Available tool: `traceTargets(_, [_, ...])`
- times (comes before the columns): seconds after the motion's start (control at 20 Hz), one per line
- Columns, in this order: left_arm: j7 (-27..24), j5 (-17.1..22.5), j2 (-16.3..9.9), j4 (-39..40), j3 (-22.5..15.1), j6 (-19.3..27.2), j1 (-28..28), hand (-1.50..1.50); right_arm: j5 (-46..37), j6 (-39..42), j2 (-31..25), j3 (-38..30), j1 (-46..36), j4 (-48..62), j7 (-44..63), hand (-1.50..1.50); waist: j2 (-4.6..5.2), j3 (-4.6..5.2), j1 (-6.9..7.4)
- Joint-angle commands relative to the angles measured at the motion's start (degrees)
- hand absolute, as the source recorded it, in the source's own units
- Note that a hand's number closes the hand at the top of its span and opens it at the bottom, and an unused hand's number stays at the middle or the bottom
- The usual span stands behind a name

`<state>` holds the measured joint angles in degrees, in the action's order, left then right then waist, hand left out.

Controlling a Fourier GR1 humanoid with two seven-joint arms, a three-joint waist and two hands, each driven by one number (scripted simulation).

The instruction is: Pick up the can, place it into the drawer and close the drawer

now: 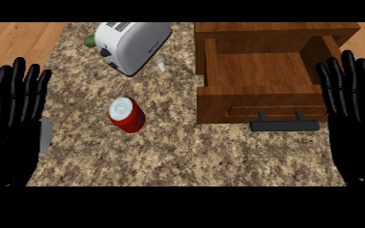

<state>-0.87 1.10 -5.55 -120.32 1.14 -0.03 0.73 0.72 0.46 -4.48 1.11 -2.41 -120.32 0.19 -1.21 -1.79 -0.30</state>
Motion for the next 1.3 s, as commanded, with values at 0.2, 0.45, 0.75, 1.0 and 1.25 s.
traceTargets(0.2, [3.8, -14.9, 5.4, -3.6, -7.7, 14.1, 2.3, -1.50, 1.6, -0.3, -1.0, -3.4, -0.1, 0.0, 2.0, -1.50, 1.08, 1.75, 0.50])
traceTargets(0.45, [18.4, -13.3, 5.5, 1.8, -4.2, 25.6, 4.4, -1.50, -1.4, -5.0, 1.2, -3.5, 5.0, 3.8, 10.1, -1.50, 1.30, 1.72, 0.31])
traceTargets(0.75, [31.1, -25.1, 5.5, -3.6, -15.5, 35.2, 3.3, -1.50, 1.1, -4.4, 0.2, -5.6, 4.7, 1.8, 13.2, -1.50, 1.16, 1.75, 0.21])
traceTargets(1.0, [26.2, -18.7, 5.1, -2.8, -8.6, 29.7, 4.5, -1.50, 2.6, -1.5, 0.0, -8.6, 7.3, 6.9, 5.6, -1.50, 1.19, 1.78, 0.32])
traceTargets(1.25, [28.4, -20.6, 5.5, 2.1, -12.4, 32.6, 0.8, -1.50, -0.3, -2.9, 0.8, -6.5, 7.3, 2.4, 9.4, -1.50, 1.19, 1.79, 0.26])
